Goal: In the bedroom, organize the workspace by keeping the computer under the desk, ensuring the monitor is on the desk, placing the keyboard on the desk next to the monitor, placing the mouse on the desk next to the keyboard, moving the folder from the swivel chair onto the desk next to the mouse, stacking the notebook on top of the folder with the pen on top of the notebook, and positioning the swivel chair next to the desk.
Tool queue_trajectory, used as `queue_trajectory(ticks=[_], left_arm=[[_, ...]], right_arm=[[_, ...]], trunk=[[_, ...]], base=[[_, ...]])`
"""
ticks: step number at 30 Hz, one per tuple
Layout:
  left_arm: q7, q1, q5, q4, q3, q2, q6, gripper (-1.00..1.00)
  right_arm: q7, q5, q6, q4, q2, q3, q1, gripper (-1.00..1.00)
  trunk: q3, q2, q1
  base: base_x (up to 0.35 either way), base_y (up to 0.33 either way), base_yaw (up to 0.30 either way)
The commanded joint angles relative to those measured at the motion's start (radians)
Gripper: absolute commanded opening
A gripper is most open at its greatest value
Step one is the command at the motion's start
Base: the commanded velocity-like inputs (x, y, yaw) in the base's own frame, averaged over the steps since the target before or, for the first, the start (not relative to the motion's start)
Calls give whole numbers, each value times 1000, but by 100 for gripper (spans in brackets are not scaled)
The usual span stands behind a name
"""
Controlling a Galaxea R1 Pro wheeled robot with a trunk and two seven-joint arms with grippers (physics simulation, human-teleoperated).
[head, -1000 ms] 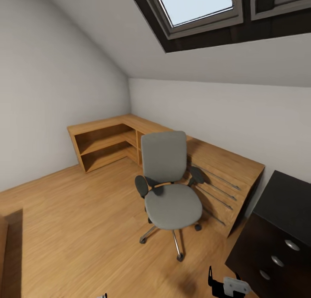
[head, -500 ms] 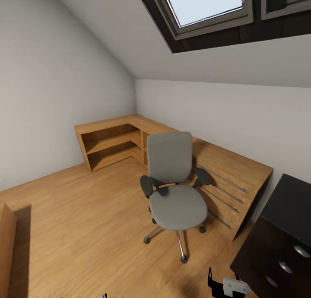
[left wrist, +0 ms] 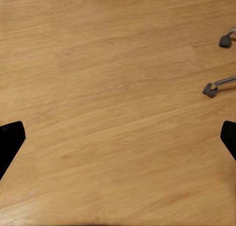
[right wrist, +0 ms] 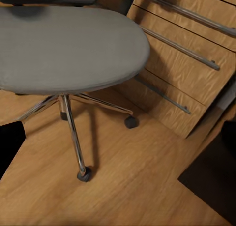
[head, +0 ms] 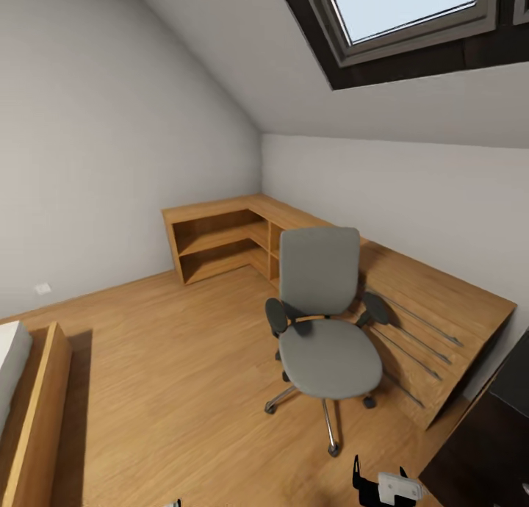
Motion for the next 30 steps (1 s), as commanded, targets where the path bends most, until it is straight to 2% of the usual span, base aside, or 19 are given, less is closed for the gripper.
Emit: queue_trajectory(ticks=[1, 30], left_arm=[[10, -1, 2, -3, -9, 1, -1, 100], [12, -1, 2, -3, -9, -2, 18, 100]], right_arm=[[-6, -4, -2, 1, 1, 9, -1, 100], [-10, -2, -9, 0, 3, 10, -1, 100]], trunk=[[-1, -1, 0], [-1, -1, 0]], base=[[0, 0, 279], [0, 0, 282]])
